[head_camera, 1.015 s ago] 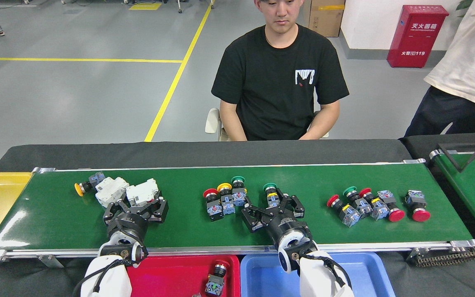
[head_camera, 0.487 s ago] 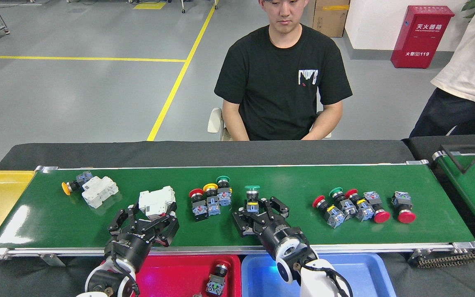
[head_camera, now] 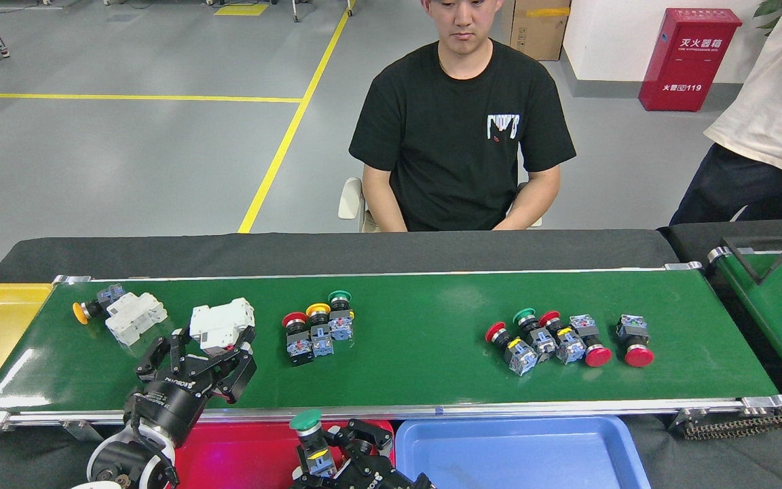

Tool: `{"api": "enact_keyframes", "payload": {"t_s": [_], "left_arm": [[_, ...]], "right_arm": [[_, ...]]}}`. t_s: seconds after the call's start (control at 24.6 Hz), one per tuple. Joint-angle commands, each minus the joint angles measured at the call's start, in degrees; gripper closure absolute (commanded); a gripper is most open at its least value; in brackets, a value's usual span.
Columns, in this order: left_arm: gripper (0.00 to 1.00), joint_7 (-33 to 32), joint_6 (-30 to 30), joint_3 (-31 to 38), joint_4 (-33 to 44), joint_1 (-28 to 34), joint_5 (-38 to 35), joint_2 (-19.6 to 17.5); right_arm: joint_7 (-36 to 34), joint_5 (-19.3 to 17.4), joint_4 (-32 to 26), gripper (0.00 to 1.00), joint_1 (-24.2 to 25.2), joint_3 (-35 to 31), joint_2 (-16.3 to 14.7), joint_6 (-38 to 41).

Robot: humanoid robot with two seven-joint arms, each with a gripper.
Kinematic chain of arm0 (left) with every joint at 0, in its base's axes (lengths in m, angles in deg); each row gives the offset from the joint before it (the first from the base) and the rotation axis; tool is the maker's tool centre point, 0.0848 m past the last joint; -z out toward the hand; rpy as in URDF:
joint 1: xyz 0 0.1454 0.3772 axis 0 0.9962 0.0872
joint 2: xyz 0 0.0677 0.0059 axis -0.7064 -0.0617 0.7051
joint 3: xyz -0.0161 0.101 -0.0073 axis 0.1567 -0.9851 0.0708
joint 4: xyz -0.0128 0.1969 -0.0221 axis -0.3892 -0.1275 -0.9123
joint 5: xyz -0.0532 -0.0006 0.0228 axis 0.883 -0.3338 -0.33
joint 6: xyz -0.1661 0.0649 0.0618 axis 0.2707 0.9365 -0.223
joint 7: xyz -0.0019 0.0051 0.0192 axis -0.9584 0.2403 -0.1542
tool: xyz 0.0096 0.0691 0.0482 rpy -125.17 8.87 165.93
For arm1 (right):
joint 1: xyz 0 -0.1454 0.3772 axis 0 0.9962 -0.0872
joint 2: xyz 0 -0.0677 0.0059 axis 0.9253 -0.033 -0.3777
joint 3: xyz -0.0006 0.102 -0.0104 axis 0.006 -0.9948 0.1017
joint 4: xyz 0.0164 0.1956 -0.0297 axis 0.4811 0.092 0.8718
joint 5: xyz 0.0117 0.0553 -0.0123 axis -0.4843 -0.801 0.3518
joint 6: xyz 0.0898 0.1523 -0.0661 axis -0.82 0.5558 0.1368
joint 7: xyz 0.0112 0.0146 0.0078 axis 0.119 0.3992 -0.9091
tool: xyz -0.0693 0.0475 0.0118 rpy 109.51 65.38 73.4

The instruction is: Pick switch part from conveyor to tray

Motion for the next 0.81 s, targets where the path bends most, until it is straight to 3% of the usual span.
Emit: {"api": "enact_keyframes", "payload": {"t_s": [0.0, 0.16, 0.32, 0.45, 0.53, 0.65, 0.77], "left_arm": [[0.94, 0.4, -1.1, -0.2, 1.5, -0.4, 0.2, -0.1], [0.94, 0.4, -1.3, -2.4, 2.8, 0.7, 0.1, 0.4], [0.93, 0.4, -1.3, -5.6, 5.9, 3.3, 0.1, 0.5], [0.93, 0.4, -1.3, -11.0, 9.0, 5.5, 0.1, 0.7], [0.93, 0.4, -0.9, -15.9, 10.5, 6.6, -0.2, 1.3], [0.93, 0.1, -0.3, -21.1, 11.3, 7.1, -0.8, 3.2], [0.88, -0.1, -0.3, -26.8, 14.1, 9.6, -4.1, 4.8]], "right_arm": [[-0.3, 0.0, -1.1, 0.01, -0.5, -0.1, 0.7, 0.3], [-0.5, 0.0, -1.5, 0.01, -0.2, -2.1, 0.2, 0.2], [-2.1, -0.5, -2.4, 0.01, 1.1, -9.2, -0.1, 0.0], [-5.8, -0.6, -7.9, 0.02, 6.0, -21.3, -1.4, -0.3], [-8.7, -0.6, -11.2, 0.02, 12.6, -33.6, -1.8, -0.3], [-10.5, -0.7, -11.6, 0.02, 19.3, -47.5, -1.9, -0.3], [-10.7, -0.7, -9.8, 0.02, 21.5, -54.7, -2.3, -0.1]]}}
